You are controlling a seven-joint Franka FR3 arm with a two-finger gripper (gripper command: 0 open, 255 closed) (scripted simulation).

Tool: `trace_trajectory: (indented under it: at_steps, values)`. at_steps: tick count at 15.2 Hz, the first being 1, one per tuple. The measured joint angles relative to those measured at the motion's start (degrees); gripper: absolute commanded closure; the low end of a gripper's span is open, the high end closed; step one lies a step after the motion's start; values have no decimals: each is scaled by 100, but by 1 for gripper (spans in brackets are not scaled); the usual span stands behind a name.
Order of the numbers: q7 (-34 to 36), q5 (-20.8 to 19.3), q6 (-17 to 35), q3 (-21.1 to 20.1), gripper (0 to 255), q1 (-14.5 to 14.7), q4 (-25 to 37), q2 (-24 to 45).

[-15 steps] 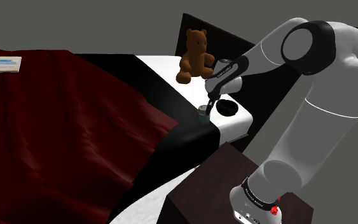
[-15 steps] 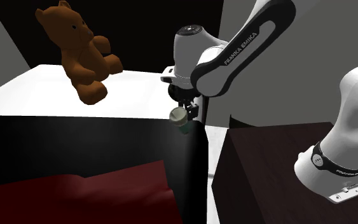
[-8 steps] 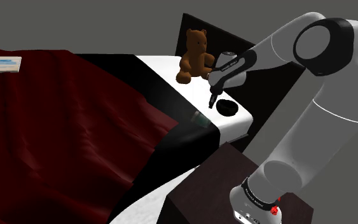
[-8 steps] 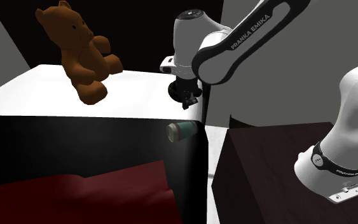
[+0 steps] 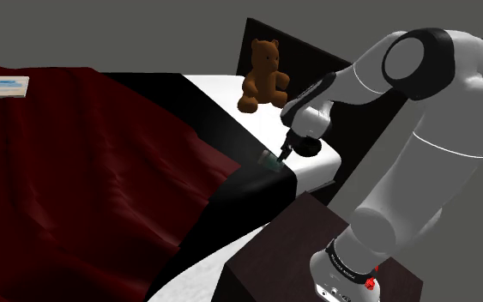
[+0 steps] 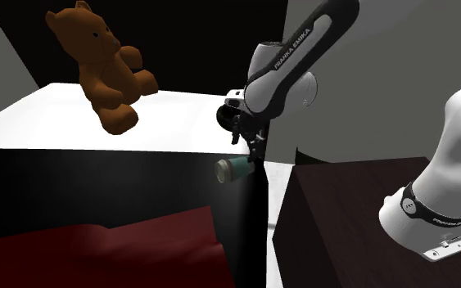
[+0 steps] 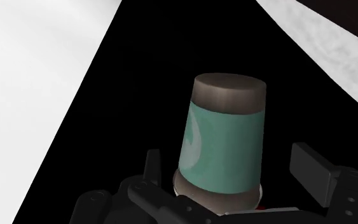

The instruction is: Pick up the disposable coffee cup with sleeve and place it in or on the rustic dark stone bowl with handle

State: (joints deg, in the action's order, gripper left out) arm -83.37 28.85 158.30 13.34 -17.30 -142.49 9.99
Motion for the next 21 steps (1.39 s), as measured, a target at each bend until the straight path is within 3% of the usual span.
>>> trace_trajectory:
  at_steps: [1, 2, 5, 9, 15, 16, 21]
  values:
    - [-705, 682, 113, -225, 0, -225, -66, 61]
    - [-1116, 1087, 188, -363, 0, -355, -73, 139]
    - [-1647, 1659, 341, -594, 0, -515, 8, 390]
    - [-2042, 2134, 531, -840, 0, -646, 179, 766]
    - [-2098, 2205, 561, -881, 0, -667, 210, 827]
    - [-2098, 2205, 561, -881, 255, -667, 210, 827]
    - [-2098, 2205, 562, -879, 255, -669, 209, 826]
